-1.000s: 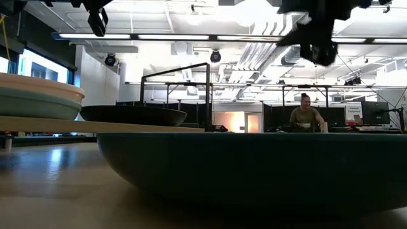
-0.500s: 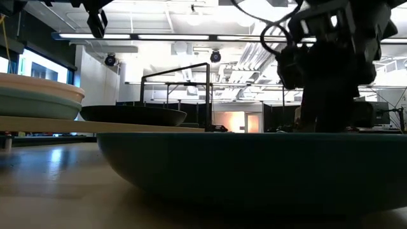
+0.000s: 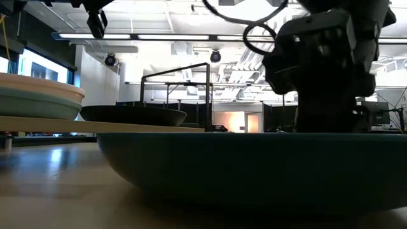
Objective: Place and stack plates onto a shelf
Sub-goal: Stack the green plate on the black plate on the shelf
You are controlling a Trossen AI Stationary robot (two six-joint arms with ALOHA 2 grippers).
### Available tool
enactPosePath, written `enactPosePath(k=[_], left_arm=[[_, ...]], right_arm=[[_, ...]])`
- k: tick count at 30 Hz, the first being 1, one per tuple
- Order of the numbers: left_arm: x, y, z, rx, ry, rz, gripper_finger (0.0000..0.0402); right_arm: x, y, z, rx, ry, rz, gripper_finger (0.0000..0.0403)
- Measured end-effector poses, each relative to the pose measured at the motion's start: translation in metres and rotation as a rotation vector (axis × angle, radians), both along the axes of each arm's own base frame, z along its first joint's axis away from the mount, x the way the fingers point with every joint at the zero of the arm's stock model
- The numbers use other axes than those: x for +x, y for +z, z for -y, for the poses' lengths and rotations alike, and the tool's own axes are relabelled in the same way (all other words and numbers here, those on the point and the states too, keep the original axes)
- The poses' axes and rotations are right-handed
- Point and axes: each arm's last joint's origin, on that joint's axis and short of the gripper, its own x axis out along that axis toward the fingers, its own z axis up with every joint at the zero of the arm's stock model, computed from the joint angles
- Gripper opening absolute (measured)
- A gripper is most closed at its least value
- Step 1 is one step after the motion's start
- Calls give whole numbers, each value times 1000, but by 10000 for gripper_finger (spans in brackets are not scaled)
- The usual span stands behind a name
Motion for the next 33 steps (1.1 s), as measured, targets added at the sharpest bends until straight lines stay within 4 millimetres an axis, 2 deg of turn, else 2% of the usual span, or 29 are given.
enactPosePath(k=[3,5,7,8,13,18,21,24,26,29,33], left_arm=[[0,0,0,-1,0,3,0],[0,1,0,-1,0,5,0],[0,2,0,2,2,10,0],[-1,5,-1,12,5,17,0],[-9,28,-7,83,41,97,0],[-20,49,-16,153,98,174,0],[-26,61,-21,186,134,215,0],[-31,69,-25,207,175,240,0],[-34,73,-28,210,206,251,0],[-38,78,-31,227,253,258,0],[-43,82,-36,290,382,224,0]], right_arm=[[6,-1,-3,-21,19,-22,141],[9,1,-4,-30,39,-15,96],[9,3,-4,-44,63,-16,35],[10,4,-5,-52,80,-12,18],[14,35,-2,-53,167,63,4],[11,83,7,-69,231,174,1],[4,105,14,-77,246,238,1],[2,119,18,-82,160,306,0],[6,122,19,-92,32,351,0],[21,117,17,-93,-175,441,0],[41,100,13,-36,-435,522,0]])
